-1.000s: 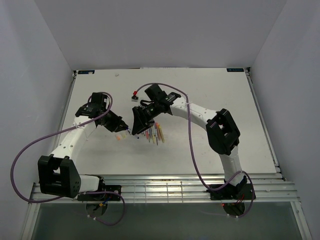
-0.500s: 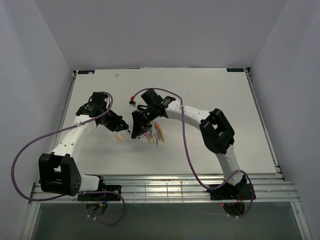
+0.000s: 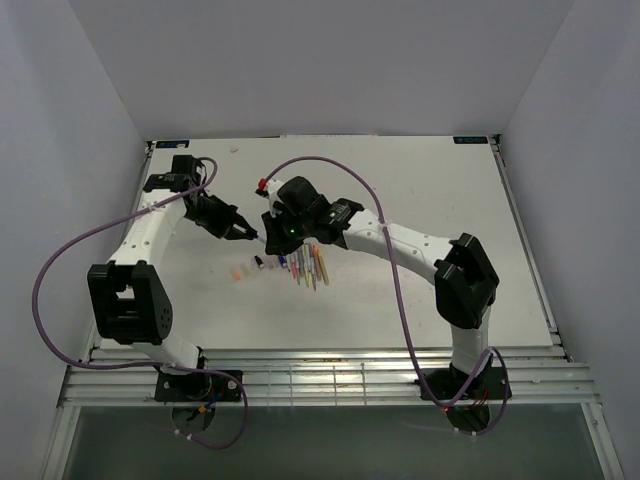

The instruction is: Open the pen caps

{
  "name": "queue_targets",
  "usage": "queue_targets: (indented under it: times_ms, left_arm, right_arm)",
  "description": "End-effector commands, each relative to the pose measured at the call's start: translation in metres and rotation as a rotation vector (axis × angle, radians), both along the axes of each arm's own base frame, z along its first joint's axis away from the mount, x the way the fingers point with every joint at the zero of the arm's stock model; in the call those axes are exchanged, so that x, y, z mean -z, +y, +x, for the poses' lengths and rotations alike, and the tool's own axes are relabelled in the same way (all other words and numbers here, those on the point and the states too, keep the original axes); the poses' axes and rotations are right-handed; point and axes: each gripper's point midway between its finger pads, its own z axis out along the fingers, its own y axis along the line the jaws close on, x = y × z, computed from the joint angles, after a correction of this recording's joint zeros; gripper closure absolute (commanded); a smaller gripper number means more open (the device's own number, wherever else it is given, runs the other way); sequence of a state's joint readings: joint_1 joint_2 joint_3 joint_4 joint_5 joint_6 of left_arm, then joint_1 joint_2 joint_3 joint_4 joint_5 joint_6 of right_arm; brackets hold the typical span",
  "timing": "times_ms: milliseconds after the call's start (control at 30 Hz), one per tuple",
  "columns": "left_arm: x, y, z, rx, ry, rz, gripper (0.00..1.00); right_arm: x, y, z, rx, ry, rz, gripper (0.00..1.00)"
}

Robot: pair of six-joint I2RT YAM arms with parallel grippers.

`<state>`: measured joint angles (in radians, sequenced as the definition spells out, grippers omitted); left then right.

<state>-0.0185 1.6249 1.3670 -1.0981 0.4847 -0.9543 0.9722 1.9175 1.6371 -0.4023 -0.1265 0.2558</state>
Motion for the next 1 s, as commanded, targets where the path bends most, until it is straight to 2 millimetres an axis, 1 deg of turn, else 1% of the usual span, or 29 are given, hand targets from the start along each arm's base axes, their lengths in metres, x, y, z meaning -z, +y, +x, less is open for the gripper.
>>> queue_targets:
  times_ms: [0, 33, 67, 133, 167, 200, 233, 267, 300, 333, 367, 400, 433, 467, 500, 533, 600, 633, 667, 733, 767, 833, 867, 900, 933, 967]
  left_arm:
    - [-0.013, 0.086, 0.047, -0.143, -0.289, 0.323, 1.0]
    - [-0.01, 0.086, 0.04, -0.134, -0.291, 0.328, 1.0]
    - [-0.002, 0.088, 0.026, -0.139, -0.273, 0.33, 1.0]
    - [0.002, 0.09, 0.02, -0.159, -0.264, 0.313, 1.0]
    - [0.0, 0.093, 0.021, -0.183, -0.271, 0.298, 1.0]
    - [-0.002, 0.093, 0.024, -0.184, -0.28, 0.292, 1.0]
    - [-0.007, 0.093, 0.029, -0.183, -0.302, 0.286, 1.0]
    - [-0.012, 0.093, 0.037, -0.173, -0.34, 0.284, 1.0]
    - [-0.019, 0.092, 0.043, -0.171, -0.366, 0.279, 1.0]
    - [-0.022, 0.094, 0.045, -0.171, -0.378, 0.287, 1.0]
    - [-0.024, 0.096, 0.046, -0.17, -0.383, 0.301, 1.0]
    - [-0.025, 0.099, 0.044, -0.165, -0.389, 0.326, 1.0]
    - [-0.022, 0.102, 0.041, -0.16, -0.378, 0.34, 1.0]
    - [-0.017, 0.102, 0.035, -0.15, -0.362, 0.353, 1.0]
    - [-0.014, 0.105, 0.026, -0.135, -0.349, 0.376, 1.0]
    - [0.004, 0.103, 0.011, -0.121, -0.296, 0.382, 1.0]
    - [0.026, 0.098, -0.012, -0.094, -0.224, 0.385, 1.0]
    - [0.047, 0.093, -0.033, -0.073, -0.167, 0.371, 1.0]
    - [0.056, 0.089, -0.043, -0.061, -0.141, 0.365, 1.0]
    - [0.069, 0.088, -0.058, -0.054, -0.11, 0.367, 1.0]
    - [0.077, 0.088, -0.066, -0.048, -0.092, 0.368, 1.0]
    - [0.081, 0.086, -0.069, -0.032, -0.087, 0.374, 1.0]
    - [0.083, 0.085, -0.069, -0.026, -0.09, 0.374, 1.0]
    - [0.084, 0.083, -0.068, -0.019, -0.093, 0.371, 1.0]
    - [0.085, 0.078, -0.068, -0.003, -0.096, 0.366, 1.0]
    - [0.087, 0.076, -0.067, -0.003, -0.094, 0.369, 1.0]
  right_arm:
    - [0.015, -0.074, -0.033, -0.026, 0.206, -0.174, 0.92]
    - [0.012, -0.073, -0.036, -0.048, 0.262, -0.124, 0.92]
    - [0.008, -0.07, -0.041, -0.08, 0.291, -0.082, 0.92]
    - [-0.002, -0.062, -0.051, -0.156, 0.321, -0.024, 0.92]
    - [-0.006, -0.063, -0.06, -0.191, 0.345, 0.011, 0.92]
    - [-0.016, -0.055, -0.063, -0.241, 0.354, 0.099, 0.92]
    - [-0.04, -0.05, -0.093, -0.407, 0.479, 0.242, 0.92]
    - [-0.049, -0.053, -0.11, -0.486, 0.55, 0.305, 0.92]
    - [-0.055, -0.053, -0.115, -0.469, 0.578, 0.318, 0.92]
    - [-0.057, -0.049, -0.108, -0.447, 0.53, 0.333, 0.92]
    - [-0.058, -0.053, -0.104, -0.418, 0.514, 0.332, 0.92]
    - [-0.055, -0.055, -0.096, -0.376, 0.508, 0.323, 0.92]
    - [-0.048, -0.061, -0.072, -0.272, 0.475, 0.303, 0.92]
    - [-0.041, -0.067, -0.06, -0.204, 0.459, 0.28, 0.92]
    - [-0.028, -0.075, -0.038, -0.095, 0.417, 0.229, 0.92]
    - [-0.021, -0.089, -0.019, -0.02, 0.407, 0.206, 0.92]
    - [-0.001, -0.108, 0.001, 0.086, 0.406, 0.138, 0.92]
    - [0.005, -0.12, 0.013, 0.124, 0.405, 0.133, 0.92]
    - [0.013, -0.125, 0.02, 0.133, 0.388, 0.114, 0.92]
    - [0.029, -0.142, 0.037, 0.206, 0.359, 0.067, 0.92]
    - [0.036, -0.146, 0.043, 0.212, 0.347, 0.055, 0.92]
    - [0.051, -0.156, 0.05, 0.246, 0.35, 0.038, 0.92]
    - [0.057, -0.157, 0.051, 0.249, 0.352, 0.036, 0.92]
    - [0.061, -0.157, 0.056, 0.251, 0.334, 0.043, 0.92]
    - [0.066, -0.157, 0.058, 0.252, 0.332, 0.039, 0.92]
    - [0.076, -0.156, 0.057, 0.247, 0.345, 0.03, 0.92]
